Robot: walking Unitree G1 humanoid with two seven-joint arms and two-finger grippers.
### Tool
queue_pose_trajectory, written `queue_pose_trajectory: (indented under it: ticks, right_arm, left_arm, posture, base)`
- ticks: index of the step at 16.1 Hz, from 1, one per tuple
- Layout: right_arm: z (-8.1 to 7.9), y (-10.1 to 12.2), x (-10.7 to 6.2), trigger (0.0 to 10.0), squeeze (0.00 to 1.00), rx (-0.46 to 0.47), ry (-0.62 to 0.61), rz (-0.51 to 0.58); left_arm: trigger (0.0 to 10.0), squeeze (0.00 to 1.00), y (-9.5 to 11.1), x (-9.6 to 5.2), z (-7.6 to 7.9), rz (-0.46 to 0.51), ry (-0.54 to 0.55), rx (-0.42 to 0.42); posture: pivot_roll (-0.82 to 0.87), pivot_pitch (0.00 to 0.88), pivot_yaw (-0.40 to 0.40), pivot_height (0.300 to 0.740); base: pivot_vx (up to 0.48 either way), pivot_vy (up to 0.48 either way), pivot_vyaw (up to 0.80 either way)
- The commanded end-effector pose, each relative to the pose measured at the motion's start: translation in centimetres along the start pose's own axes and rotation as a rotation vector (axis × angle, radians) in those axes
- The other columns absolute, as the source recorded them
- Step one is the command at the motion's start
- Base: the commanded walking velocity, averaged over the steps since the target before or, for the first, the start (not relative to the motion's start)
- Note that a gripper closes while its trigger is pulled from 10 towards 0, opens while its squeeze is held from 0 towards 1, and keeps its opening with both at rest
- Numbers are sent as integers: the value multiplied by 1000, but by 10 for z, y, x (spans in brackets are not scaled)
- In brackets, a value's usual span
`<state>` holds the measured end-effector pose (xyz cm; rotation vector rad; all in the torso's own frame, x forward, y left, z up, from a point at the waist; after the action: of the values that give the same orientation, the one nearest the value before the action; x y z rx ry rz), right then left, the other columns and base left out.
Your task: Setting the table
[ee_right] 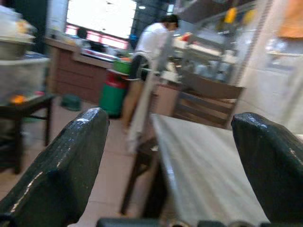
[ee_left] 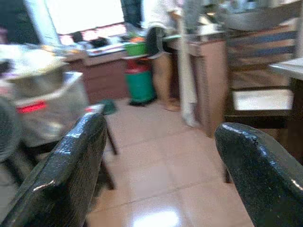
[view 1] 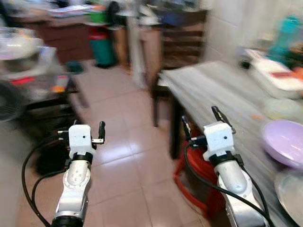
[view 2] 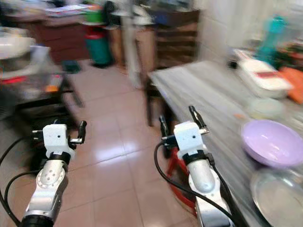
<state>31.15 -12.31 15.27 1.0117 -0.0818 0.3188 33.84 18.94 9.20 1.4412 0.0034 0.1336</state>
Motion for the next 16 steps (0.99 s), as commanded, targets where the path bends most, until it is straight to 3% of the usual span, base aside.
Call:
queue_pose_trajectory:
  ticks: [1,4,8,10,13,14,16]
  right_arm:
    - [1,-6,-1,10000,0,6,3,-18]
    - [0,-11,-1,10000,0,29,-8,-37]
    - [-2,-27,-3,10000,0,93,-32,-94]
    - [-5,-43,-2,10000,0,169,-57,-148]
    - [-14,-75,-8,10000,0,175,-68,-266]
    - [-17,-92,-13,10000,0,183,-80,-332]
    - [-19,-106,-19,10000,0,208,-97,-380]
  left_arm:
    - [10000,0,0,0,2,2,1,13]
    - [10000,0,-7,0,-3,-27,6,24]
    - [10000,0,-46,-6,-9,-188,14,35]
    - [10000,0,-63,-9,-17,-259,24,15]
    - [10000,0,-93,-22,-19,-391,-11,-23]
    - [10000,0,-105,-29,-18,-452,-22,-73]
    - [10000,0,-118,-38,-18,-502,-36,-67]
  posture:
    - [-103,0,73,740]
    - [-96,0,77,740]
    - [-99,0,76,740]
    - [-96,0,73,740]
    - [-89,0,70,740]
    - [-81,0,70,740]
    - [-76,0,72,740]
  base:
    - [0,0,800]
    - [0,0,800]
    - [0,0,800]
    - [0,0,631]
    - [0,0,0]
    - [0,0,0]
    - [0,0,0]
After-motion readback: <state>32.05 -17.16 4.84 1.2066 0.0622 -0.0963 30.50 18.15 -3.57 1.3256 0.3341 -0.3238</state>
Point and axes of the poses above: a point about 5 cm out from each wrist's last joint towards the gripper, its own x axis pointing out of the wrist towards the gripper, its own y axis along the axis of the wrist's last joint, z = x × y, the point moved 5 cm from there along x, pointing out of the wrist towards the gripper, and after that the axes turned 14 degrees about -x, right-handed, at the moved point
